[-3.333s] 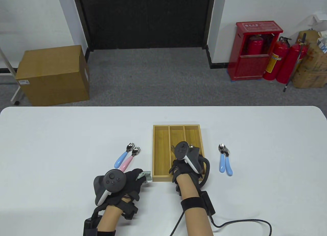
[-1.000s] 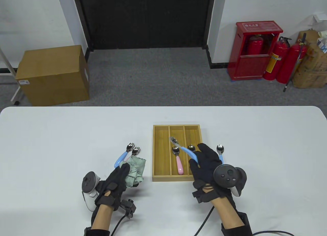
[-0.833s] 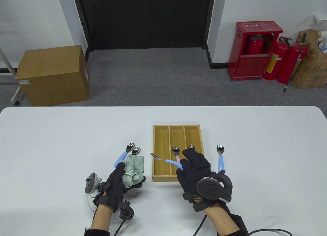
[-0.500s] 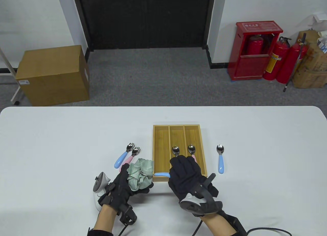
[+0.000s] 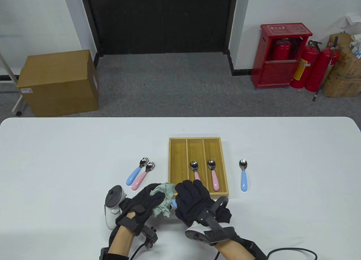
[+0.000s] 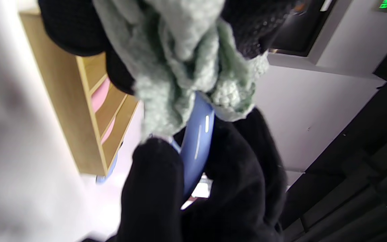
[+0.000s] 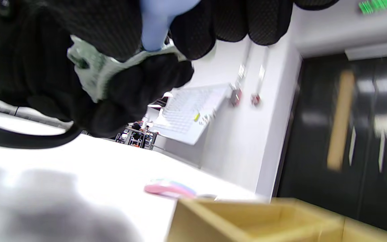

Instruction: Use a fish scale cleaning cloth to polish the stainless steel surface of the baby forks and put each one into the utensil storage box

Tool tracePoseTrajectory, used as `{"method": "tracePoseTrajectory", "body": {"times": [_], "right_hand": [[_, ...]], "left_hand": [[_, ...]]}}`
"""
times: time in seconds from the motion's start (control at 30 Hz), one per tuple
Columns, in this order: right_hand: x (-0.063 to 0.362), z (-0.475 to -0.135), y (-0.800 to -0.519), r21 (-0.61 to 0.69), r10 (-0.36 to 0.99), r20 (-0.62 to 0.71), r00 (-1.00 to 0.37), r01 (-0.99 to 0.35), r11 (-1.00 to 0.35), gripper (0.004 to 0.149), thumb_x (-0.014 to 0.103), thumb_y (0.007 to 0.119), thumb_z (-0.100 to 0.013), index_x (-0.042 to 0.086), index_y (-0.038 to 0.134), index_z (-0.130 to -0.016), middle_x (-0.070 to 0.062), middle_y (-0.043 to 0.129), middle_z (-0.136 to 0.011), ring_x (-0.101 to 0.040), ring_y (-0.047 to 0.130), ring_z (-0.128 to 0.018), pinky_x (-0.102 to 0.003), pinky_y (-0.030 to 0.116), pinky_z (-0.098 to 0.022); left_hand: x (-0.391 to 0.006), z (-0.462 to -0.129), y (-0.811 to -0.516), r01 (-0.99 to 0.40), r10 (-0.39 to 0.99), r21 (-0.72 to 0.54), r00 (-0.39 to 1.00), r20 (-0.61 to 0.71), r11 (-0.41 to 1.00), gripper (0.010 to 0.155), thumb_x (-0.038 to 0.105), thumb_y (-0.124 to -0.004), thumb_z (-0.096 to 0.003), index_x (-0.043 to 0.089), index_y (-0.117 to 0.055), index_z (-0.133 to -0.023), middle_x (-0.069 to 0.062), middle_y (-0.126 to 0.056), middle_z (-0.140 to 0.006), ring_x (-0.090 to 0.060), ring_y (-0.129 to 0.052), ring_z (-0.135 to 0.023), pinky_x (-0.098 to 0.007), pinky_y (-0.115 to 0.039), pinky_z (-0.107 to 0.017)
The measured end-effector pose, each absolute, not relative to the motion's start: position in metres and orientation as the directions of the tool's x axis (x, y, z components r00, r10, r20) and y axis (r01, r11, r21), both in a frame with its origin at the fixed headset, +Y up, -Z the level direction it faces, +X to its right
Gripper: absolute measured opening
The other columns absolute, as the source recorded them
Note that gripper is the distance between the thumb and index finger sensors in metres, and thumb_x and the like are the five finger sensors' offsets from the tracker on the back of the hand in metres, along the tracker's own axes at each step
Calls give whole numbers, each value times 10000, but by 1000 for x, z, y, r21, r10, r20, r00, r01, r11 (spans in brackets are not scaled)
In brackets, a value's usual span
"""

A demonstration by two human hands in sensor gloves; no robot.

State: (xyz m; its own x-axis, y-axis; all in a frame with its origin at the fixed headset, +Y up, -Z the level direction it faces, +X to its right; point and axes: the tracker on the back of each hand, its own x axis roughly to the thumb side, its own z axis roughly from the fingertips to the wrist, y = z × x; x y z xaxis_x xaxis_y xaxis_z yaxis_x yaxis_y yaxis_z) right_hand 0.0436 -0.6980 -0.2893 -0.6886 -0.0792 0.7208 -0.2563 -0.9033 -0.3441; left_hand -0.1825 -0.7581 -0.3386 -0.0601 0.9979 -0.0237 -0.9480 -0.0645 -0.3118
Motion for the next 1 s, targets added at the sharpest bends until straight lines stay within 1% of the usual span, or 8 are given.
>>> {"method": "tracePoseTrajectory", "body": {"times": [0.03,0.1,0.2,0.23,0.3,0.47,0.67,1.0], "right_hand": [[47,-294,-700,-258,30,719,-694,-307,-916,554,450,754,-446,72,737,-851,-209,555,-1027,-483,612,-880,-679,474,-637],[54,-301,-702,-164,168,685,-709,-375,-912,545,442,735,-450,69,740,-848,-233,559,-1023,-504,617,-871,-691,476,-628],[61,-309,-705,-54,343,658,-671,-496,-867,512,403,747,-440,80,746,-837,-266,611,-992,-535,688,-818,-711,515,-598],[62,-310,-705,-44,358,649,-671,-502,-863,504,384,752,-434,76,748,-833,-277,633,-975,-539,726,-790,-716,538,-583],[66,-311,-706,-50,352,640,-683,-495,-868,490,370,754,-422,94,757,-827,-275,693,-939,-505,823,-722,-709,595,-560],[72,-313,-707,-89,310,647,-697,-473,-877,461,315,781,-384,107,797,-795,-263,793,-845,-416,944,-564,-668,670,-523],[70,-311,-710,-111,259,663,-702,-435,-894,442,306,788,-375,116,820,-773,-259,822,-804,-382,948,-484,-646,681,-510],[70,-312,-703,-105,299,668,-682,-484,-869,429,342,820,-390,110,850,-749,-263,856,-754,-363,952,-424,-633,702,-484]], "left_hand": [[-185,-339,-756,-956,999,-291,-43,12,-38,467,393,-847,-507,249,-730,-937,-3,-949,-813,-202,-1041,-618,-472,-819,-529],[-188,-339,-753,-965,999,-263,-29,40,-18,462,394,-845,-506,261,-731,-934,5,-946,-817,-200,-1037,-625,-473,-814,-541],[-184,-338,-750,-961,998,-278,-15,63,3,466,393,-844,-510,259,-718,-938,4,-930,-829,-204,-1026,-640,-482,-802,-552],[-183,-338,-749,-960,998,-279,-4,69,15,470,392,-843,-509,256,-713,-940,2,-923,-831,-207,-1020,-643,-488,-795,-557],[-180,-338,-746,-953,995,-297,30,93,56,476,379,-852,-501,242,-720,-937,-37,-921,-822,-227,-1013,-636,-509,-779,-557],[-171,-334,-732,-899,943,-307,254,217,313,496,370,-893,-472,204,-757,-920,-45,-958,-768,-250,-1031,-587,-538,-780,-536],[-168,-328,-723,-834,846,-207,448,288,512,502,419,-932,-443,209,-820,-884,-42,-1011,-713,-255,-1064,-544,-538,-803,-508],[-174,-328,-728,-890,872,-107,401,281,444,466,401,-918,-412,244,-911,-851,-17,-1074,-666,-233,-1105,-504,-510,-843,-485]]}}
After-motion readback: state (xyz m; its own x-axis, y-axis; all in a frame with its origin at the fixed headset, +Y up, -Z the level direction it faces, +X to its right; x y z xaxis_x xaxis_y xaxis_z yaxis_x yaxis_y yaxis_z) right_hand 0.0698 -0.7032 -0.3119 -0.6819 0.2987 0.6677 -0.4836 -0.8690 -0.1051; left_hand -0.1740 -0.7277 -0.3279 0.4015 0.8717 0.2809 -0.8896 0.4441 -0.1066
